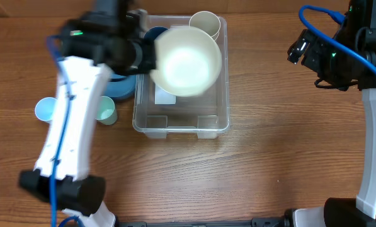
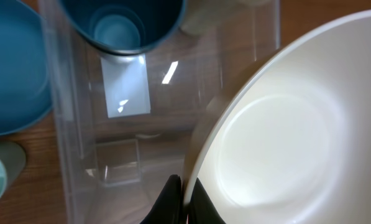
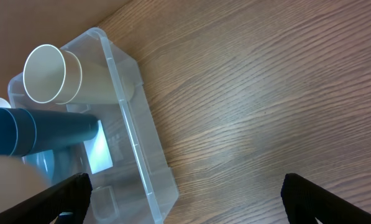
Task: Pack container
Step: 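Lower the cream bowl into the container's front-right area with the left gripper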
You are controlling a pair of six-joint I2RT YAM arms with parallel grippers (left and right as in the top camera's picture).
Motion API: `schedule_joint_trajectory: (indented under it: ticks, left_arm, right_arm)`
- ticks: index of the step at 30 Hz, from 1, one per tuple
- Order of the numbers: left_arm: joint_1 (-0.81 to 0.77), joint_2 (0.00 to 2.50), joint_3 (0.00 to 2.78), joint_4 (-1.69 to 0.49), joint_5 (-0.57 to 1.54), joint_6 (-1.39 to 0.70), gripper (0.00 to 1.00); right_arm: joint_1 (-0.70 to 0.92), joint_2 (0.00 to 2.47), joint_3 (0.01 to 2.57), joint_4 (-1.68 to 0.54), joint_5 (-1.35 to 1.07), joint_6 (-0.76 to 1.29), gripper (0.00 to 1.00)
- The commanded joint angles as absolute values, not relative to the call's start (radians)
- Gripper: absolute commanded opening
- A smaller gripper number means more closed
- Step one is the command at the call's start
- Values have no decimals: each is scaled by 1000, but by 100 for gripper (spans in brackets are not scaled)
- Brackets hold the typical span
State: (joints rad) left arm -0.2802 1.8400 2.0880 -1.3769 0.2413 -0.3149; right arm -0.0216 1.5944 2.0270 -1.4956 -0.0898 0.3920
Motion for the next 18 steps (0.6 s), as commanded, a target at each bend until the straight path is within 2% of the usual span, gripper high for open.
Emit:
schedule_joint_trajectory:
  ticks: [1,8,18]
  left_arm:
    - [-358,1933,2096,-1381,101,-373,4]
    - [-394,2057,2096,-1396,88,-408,4]
    - [-395,2073,2094,-1403,-3,-408,4]
  right_arm:
    - [-24,1587,2030,-1490,-88,397,100]
    - [-24,1587,2030,-1474,-88,397,100]
    - [-24,1587,2030,-1471,-88,397,100]
